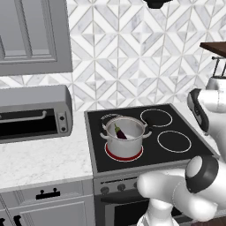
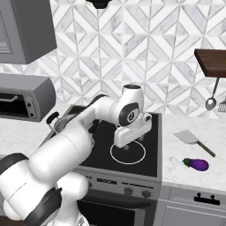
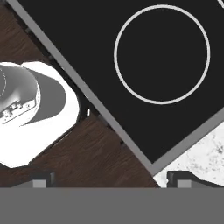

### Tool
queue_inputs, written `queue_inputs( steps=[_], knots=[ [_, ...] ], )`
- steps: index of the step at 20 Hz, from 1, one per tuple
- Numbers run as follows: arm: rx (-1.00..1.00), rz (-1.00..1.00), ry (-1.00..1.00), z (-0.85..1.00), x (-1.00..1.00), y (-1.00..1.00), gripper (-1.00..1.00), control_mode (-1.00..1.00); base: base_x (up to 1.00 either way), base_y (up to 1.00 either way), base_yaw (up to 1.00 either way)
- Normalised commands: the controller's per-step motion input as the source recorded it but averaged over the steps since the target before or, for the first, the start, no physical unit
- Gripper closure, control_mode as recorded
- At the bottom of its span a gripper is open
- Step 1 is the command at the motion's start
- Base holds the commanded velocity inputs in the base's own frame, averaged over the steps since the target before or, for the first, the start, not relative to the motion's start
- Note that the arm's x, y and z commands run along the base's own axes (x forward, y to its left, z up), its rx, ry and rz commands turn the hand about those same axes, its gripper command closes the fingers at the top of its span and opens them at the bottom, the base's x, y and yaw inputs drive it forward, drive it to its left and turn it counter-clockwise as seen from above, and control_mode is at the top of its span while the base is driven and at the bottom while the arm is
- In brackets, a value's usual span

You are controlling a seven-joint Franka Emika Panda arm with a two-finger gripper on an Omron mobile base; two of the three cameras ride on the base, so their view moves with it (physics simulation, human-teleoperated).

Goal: Put the eggplant and eggplant in the pot. Retrieve the spatula and lightly stir the vegetables in the pot.

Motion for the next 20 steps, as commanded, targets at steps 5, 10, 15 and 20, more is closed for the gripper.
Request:
queue_inputs(
  steps=[5, 10, 15, 20],
  knots=[
    [0.01, 0.52, 0.09, -0.09, 0.21, -0.61, -1.0, -1.0, 0.0, 0.0, 0.0],
    [0.01, 0.1, 0.0, 0.0, 0.1, -0.67, -1.0, -1.0, 0.0, 0.0, 0.0],
    [0.0, 0.0, 0.11, -0.04, 0.44, -0.25, -1.0, -1.0, 0.0, 0.0, 0.0],
    [0.0, -0.01, 0.08, -0.28, 0.35, -0.01, -1.0, -1.0, 0.0, 0.0, 0.0]
  ],
)
